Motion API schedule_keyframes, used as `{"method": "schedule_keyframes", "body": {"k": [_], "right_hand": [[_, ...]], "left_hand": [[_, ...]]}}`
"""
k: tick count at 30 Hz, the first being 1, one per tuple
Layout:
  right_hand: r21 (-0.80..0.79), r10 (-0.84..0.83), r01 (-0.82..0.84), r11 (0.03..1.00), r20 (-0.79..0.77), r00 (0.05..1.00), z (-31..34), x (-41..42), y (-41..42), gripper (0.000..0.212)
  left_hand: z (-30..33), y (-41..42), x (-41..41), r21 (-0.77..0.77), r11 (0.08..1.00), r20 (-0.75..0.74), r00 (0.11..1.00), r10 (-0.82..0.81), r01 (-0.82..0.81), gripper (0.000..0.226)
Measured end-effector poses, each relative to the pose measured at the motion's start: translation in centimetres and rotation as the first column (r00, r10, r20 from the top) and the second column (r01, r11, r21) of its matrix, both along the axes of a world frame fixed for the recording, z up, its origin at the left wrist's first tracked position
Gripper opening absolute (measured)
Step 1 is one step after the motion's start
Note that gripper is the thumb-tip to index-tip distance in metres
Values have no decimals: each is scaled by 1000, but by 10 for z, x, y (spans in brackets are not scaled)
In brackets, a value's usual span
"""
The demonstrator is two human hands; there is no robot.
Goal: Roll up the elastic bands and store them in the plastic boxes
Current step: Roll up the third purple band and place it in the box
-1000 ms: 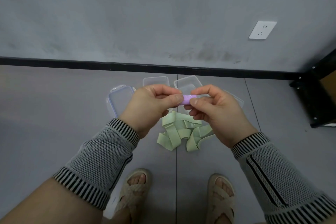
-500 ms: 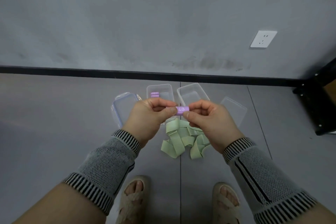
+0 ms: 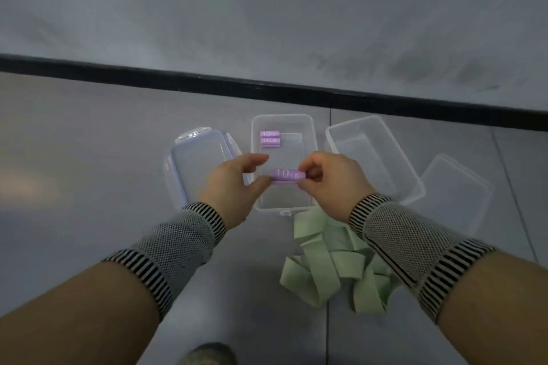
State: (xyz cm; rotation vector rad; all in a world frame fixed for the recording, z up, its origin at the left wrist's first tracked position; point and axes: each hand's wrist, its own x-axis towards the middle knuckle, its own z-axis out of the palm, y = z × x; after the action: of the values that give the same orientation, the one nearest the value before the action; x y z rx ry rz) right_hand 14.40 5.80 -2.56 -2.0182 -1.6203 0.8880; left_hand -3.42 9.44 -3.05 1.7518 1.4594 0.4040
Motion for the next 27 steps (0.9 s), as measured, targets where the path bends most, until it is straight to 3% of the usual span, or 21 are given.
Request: {"method": "schedule_keyframes", "body": {"k": [2, 8, 14, 27], "right_hand": [[9, -66, 66, 998, -2, 998, -37, 1, 20, 10], [2, -123, 123, 992, 31, 992, -111, -2, 77, 16], [-27, -113, 117, 993, 101, 988, -161, 1, 120, 20], [22, -228, 228, 973, -5, 974, -206, -4, 144, 15]], "left_hand": [[-31, 21, -5, 60, 997, -190, 981, -41, 54, 43], [-103, 68, -9, 111, 976, -412, 902, -128, 190, 57], [-134, 90, 0, 91, 958, -461, 864, -202, 273, 66], [-156, 91, -7, 216, 934, -397, 900, -182, 284, 72]]}}
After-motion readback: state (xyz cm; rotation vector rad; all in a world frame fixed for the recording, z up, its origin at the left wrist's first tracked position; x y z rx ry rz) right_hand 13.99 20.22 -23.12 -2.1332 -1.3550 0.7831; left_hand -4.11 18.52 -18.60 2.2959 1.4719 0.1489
